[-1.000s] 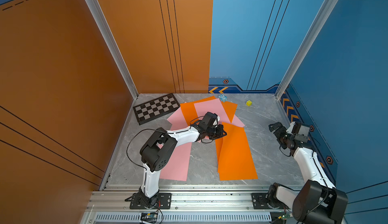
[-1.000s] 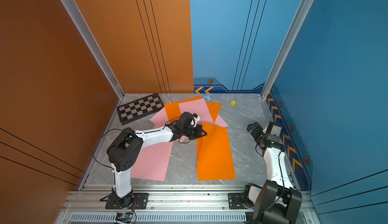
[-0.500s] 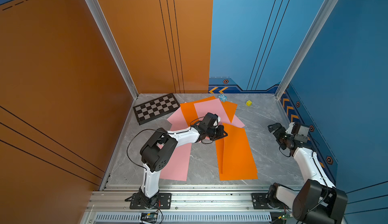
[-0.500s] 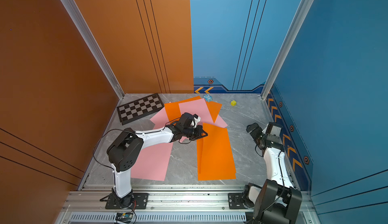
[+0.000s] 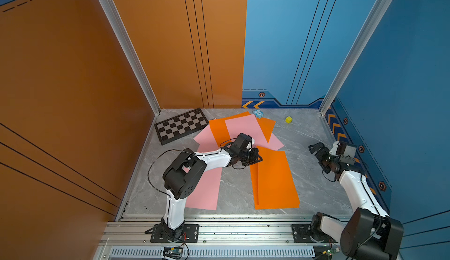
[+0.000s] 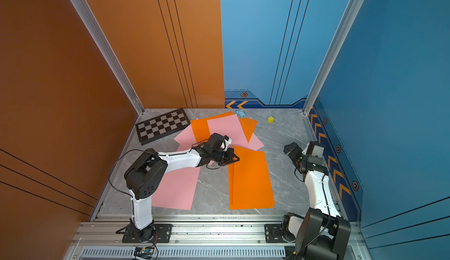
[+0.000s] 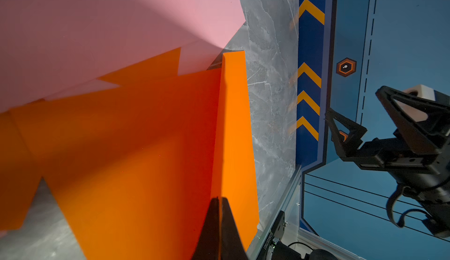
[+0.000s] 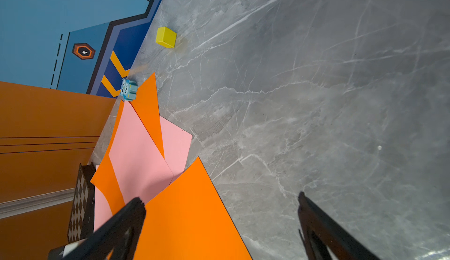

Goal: Sort the scattered colored papers by color
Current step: Place the colored paper.

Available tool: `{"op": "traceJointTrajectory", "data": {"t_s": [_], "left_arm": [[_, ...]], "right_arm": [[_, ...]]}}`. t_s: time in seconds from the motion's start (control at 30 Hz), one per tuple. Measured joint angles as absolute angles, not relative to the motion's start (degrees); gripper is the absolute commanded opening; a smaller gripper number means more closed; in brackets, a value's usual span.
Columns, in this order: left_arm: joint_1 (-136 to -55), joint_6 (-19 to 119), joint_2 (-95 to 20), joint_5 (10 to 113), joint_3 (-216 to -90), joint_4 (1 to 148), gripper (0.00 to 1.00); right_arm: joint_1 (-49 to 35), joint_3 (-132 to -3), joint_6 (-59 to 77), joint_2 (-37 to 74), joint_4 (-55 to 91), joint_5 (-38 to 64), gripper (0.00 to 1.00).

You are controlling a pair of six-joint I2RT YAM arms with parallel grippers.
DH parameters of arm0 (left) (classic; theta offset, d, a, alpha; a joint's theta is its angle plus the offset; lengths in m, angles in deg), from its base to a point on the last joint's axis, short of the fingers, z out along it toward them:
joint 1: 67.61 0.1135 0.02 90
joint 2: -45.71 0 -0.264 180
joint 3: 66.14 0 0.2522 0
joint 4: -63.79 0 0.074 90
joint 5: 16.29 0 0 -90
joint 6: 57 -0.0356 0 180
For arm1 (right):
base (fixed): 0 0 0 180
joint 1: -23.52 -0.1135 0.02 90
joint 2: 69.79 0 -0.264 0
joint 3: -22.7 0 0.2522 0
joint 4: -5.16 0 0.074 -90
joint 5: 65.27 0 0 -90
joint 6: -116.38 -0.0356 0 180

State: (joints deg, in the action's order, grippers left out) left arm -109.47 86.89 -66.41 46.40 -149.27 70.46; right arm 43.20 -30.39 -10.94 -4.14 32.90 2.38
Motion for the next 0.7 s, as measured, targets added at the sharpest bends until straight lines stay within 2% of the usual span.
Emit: {"op": "traceJointTrajectory", "data": {"t_s": [0.17, 0.2, 0.23, 0.3, 0.4, 0.43, 0.7], "left_arm": [[-109.2, 87.1, -66.4, 46.0, -148.6, 70.3, 0.00], [-109.2, 87.1, -66.4, 46.0, -148.2, 70.2, 0.06], [-109.2, 87.0, -66.4, 46.0, -147.7, 70.2, 0.17], [-109.2, 86.5, -66.4, 46.0, -146.9, 70.4, 0.52], [-109.2, 85.8, -66.3, 46.7, -146.4, 72.1, 0.93], [-109.2, 85.4, -66.1, 47.1, -146.4, 72.9, 1.00], [-109.0, 79.8, -59.6, 53.2, -147.2, 81.9, 0.98]], "right_arm": [[42.2, -30.4, -10.9, -3.5, 32.9, 2.4, 1.00], [41.9, -30.4, -10.9, -3.4, 32.9, 2.4, 1.00], [41.7, -30.4, -10.9, -3.3, 32.9, 2.4, 1.00], [41.2, -30.4, -10.9, -3.1, 32.9, 2.4, 1.00], [40.4, -30.4, -10.9, -2.9, 32.9, 2.4, 1.00], [40.1, -30.4, -10.9, -2.6, 32.9, 2.4, 1.00], [35.2, -32.7, -11.2, 1.2, 32.3, 3.0, 1.00]]}}
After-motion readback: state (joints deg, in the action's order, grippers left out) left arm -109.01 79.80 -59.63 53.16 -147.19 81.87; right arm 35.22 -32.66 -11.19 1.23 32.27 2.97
